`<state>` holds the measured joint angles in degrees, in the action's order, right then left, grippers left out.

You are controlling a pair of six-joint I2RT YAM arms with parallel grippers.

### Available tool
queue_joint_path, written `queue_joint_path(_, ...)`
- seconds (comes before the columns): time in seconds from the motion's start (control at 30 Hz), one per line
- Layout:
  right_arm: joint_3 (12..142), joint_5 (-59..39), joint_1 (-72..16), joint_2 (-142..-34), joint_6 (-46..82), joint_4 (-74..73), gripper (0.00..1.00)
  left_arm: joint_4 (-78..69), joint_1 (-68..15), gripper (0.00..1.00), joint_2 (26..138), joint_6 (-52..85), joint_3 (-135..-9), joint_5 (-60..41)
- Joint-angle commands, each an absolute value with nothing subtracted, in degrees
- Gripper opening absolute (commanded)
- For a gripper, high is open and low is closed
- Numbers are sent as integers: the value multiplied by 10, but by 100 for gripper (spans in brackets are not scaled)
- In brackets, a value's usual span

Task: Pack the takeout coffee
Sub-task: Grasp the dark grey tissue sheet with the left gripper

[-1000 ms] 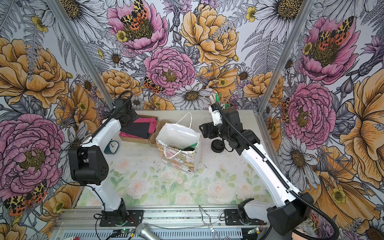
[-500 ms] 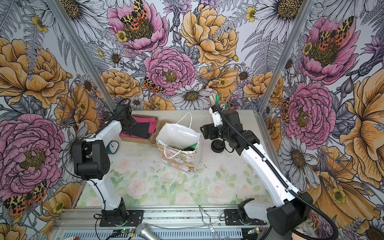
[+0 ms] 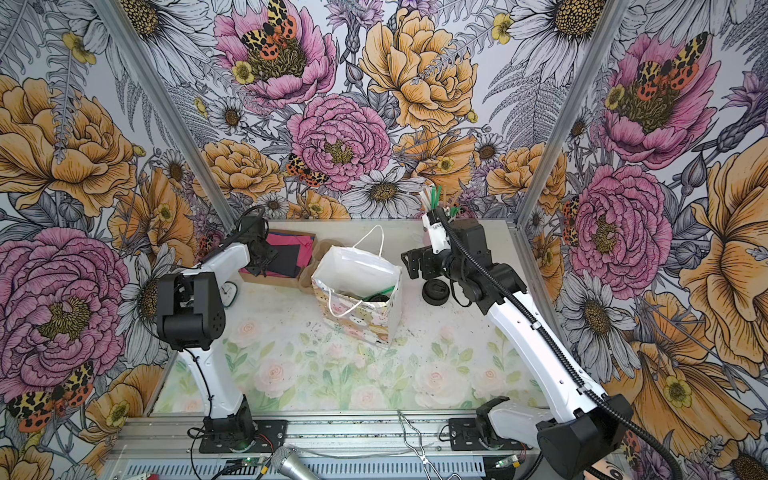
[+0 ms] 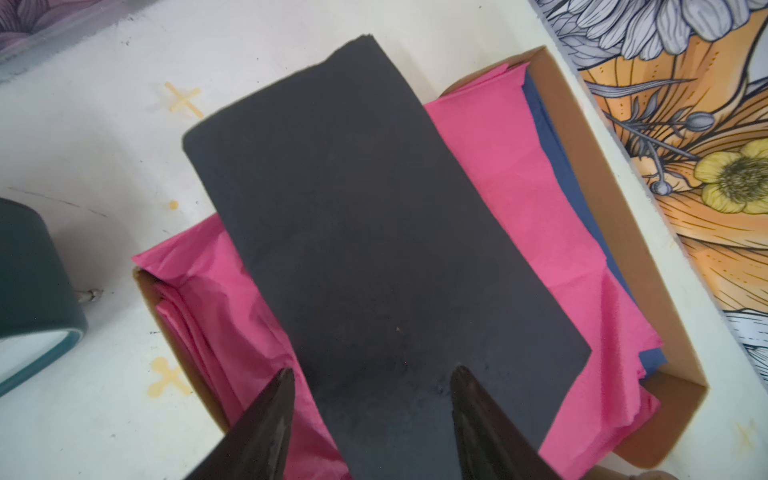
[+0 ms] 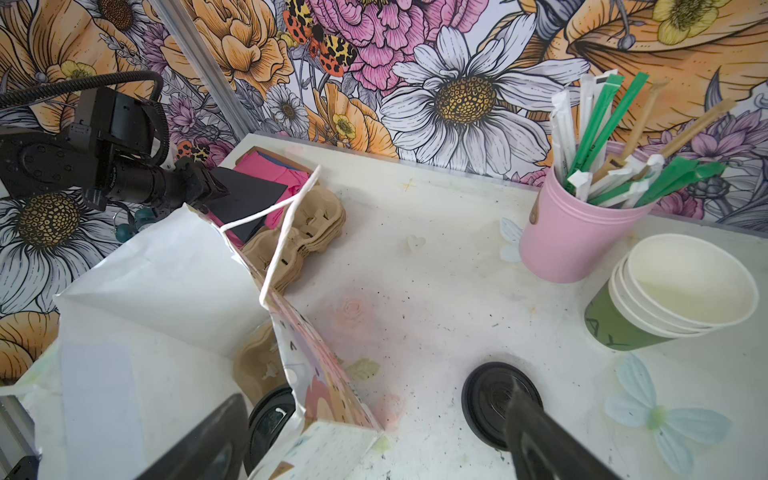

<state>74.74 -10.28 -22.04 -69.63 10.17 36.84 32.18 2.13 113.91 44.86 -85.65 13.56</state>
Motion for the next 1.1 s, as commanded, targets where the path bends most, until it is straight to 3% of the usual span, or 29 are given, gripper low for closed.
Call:
queue_joint_path(0.0, 741, -98, -215, -684, 94, 356, 97, 315, 27, 61, 1138, 457, -843, 150)
queue_joint_path(0.23, 739, -99, -214, -684, 94, 356, 98, 310, 32, 58, 1146, 461, -836, 148)
queue_joint_path(0.37, 738, -101, -213, -684, 94, 356, 98, 301, 35, 49, 1152, 463, -839, 139)
queue_joint_path(0.5, 737, -100, -213, -684, 96, 356, 98, 289, 36, 36, 1153, 463, -840, 133)
queue_joint_path(0.77, 737, -101, -212, -684, 96, 356, 98, 275, 37, 0, 1160, 464, -844, 101)
queue_joint_path(1.07, 741, -102, -211, -680, 96, 357, 98, 254, 28, 0, 1088, 436, -836, 88)
